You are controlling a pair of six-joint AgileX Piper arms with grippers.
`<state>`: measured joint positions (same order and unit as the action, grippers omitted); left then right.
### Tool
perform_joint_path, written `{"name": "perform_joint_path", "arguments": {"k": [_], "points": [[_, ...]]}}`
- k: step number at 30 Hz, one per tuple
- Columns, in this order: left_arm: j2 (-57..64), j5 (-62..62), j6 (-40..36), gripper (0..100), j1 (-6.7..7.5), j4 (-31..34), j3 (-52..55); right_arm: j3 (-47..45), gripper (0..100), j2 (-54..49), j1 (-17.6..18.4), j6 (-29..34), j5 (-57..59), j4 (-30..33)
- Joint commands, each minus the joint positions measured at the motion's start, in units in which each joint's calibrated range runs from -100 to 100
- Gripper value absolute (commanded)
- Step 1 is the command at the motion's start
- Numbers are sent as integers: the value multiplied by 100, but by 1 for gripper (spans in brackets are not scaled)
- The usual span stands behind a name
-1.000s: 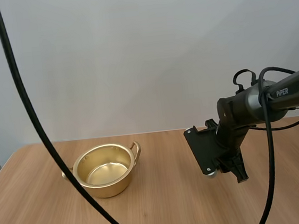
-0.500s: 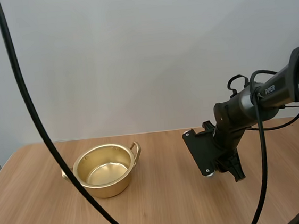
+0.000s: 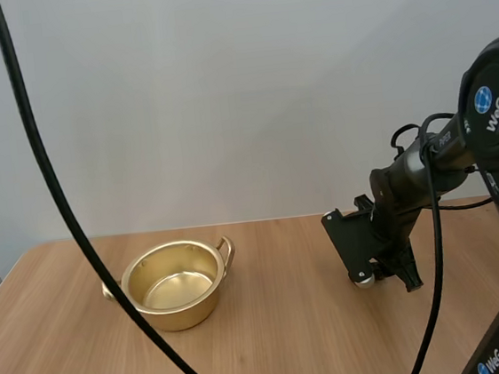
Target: Open the pot, put the car inside, and close it
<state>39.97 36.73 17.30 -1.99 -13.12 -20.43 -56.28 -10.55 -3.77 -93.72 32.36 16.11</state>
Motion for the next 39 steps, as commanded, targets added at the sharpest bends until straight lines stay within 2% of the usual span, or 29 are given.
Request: {"name": "perform_joint_path", "arguments": {"k": [1,8,18,19,20,21,22,23,25,33,39], "points": [[-8,-6,-2,0,-4,12,2,42,78,-4,4,0,6,-10],[-11,-6,-2,0,-4,60,2,34,78,253,4,-26,227,-152],[-75,-6,-2,0,-4,163,2,34,77,532,4,-38,-110,-164],[-90,-6,-2,0,-4,162,2,34,73,545,4,-45,-129,-164],[-128,-6,-2,0,-4,162,2,34,65,545,4,-45,-168,-164],[-128,-6,-2,0,-4,162,2,34,52,545,12,-45,-168,-164],[-128,-6,-2,0,-4,162,2,34,33,545,26,-45,-168,-164],[-128,-6,-2,0,-4,162,2,34,19,545,33,-45,-145,-207],[-128,-6,-2,0,-4,162,2,34,0,545,47,-45,-145,-246],[-130,-6,-2,0,-4,183,2,34,0,517,57,-48,-145,-305],[-130,-6,-2,0,-4,183,2,34,0,98,57,-48,-545,-426]]}}
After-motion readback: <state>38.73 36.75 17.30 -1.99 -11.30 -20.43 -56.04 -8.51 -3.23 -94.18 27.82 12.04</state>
